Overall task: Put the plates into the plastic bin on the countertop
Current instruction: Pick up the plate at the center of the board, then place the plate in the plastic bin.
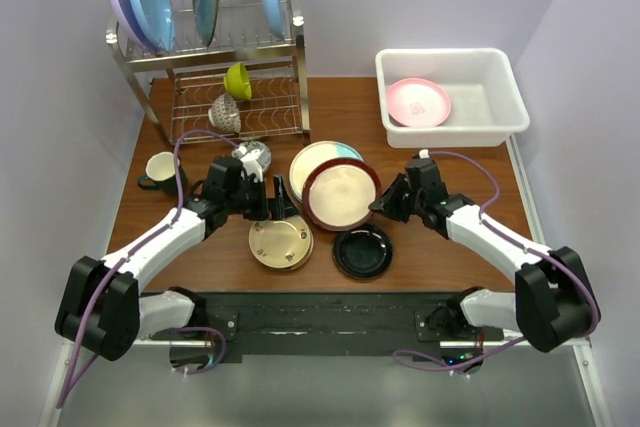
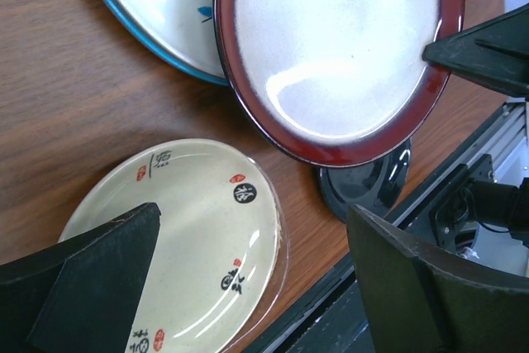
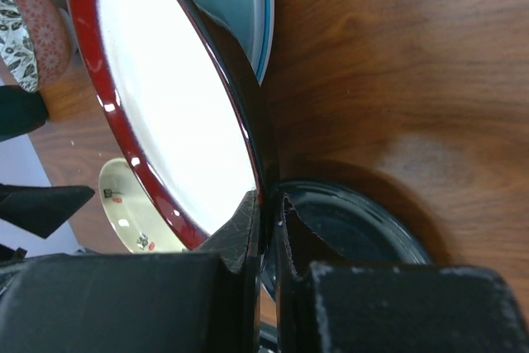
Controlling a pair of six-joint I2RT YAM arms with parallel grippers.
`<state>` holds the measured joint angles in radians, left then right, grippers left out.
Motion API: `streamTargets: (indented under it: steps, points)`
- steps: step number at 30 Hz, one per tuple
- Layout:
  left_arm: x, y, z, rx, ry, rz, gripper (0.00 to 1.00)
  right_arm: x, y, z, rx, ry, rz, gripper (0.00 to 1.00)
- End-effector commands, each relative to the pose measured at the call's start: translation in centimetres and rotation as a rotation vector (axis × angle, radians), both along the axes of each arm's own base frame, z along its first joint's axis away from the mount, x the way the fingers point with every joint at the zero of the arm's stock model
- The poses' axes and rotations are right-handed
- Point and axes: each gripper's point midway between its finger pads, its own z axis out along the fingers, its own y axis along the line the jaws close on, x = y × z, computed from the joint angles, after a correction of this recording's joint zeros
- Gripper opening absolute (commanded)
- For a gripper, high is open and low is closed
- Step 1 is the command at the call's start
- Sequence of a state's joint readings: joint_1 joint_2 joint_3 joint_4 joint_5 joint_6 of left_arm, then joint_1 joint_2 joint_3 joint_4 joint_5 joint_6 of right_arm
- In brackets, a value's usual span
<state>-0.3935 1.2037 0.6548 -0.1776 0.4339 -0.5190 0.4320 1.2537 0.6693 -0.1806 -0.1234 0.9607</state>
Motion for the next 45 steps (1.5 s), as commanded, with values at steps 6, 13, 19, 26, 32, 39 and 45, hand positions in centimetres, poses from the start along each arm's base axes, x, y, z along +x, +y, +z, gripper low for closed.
streamTargets:
  steps: [6,13,19,26,32,39,45]
  points:
    - [0.1,-1.5,0.9,-0.103,-0.028,-0.033,1.0,0.6,2.1,7.2,0.184,-0.185,0.035,0.0]
    - [0.1,-2.2,1.0,-0.145,-0.028,-0.05,1.0,-0.2,2.7,8.9,0.244,-0.205,0.069,0.0]
    - [0.1,-2.4,1.1,-0.165,-0.025,-0.053,0.99,-1.1,3.0,10.0,0.272,-0.216,0.106,0.0]
    - [0.2,-2.7,1.2,-0.189,-0.021,-0.047,0.99,-2.5,4.5,11.1,0.314,-0.226,0.179,0.0]
    - [0.1,-3.0,1.6,-0.217,-0.026,-0.062,0.94,-4.1,6.2,11.1,0.328,-0.213,0.268,0.0]
    - [-0.3,-3.7,2.8,-0.278,-0.044,-0.098,0.23,-4.9,6.6,10.9,0.342,-0.215,0.291,0.0]
    - [-0.5,-3.9,3.2,-0.296,-0.051,-0.109,0.0,-5.2,6.7,10.1,0.348,-0.213,0.306,0.0]
